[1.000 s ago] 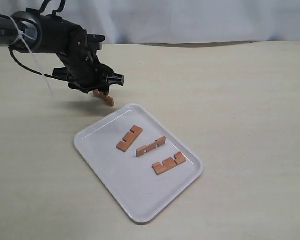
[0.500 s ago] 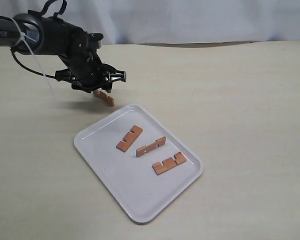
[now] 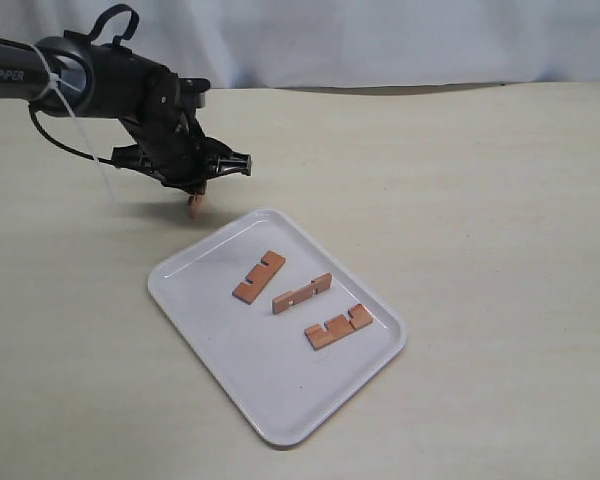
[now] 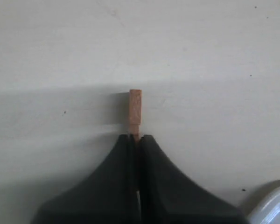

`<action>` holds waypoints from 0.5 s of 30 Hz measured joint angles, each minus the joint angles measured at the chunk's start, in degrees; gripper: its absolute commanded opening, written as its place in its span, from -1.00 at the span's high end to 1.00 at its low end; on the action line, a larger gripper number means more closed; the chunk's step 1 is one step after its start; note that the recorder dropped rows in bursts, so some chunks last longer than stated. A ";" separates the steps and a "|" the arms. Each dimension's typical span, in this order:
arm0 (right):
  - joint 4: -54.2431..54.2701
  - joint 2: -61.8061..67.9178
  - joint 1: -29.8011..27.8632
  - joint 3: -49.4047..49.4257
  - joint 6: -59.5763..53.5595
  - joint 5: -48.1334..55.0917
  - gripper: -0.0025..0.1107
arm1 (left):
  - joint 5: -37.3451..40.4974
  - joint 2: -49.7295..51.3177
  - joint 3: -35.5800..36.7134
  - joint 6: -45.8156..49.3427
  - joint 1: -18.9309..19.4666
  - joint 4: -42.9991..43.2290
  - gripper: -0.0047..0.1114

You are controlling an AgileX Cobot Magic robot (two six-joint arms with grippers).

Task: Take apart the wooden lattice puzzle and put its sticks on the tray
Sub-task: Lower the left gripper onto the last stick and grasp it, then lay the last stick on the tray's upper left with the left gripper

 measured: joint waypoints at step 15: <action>0.00 0.00 0.00 0.00 0.00 0.00 0.88 | 12.42 -8.31 0.00 12.80 -1.72 0.00 0.92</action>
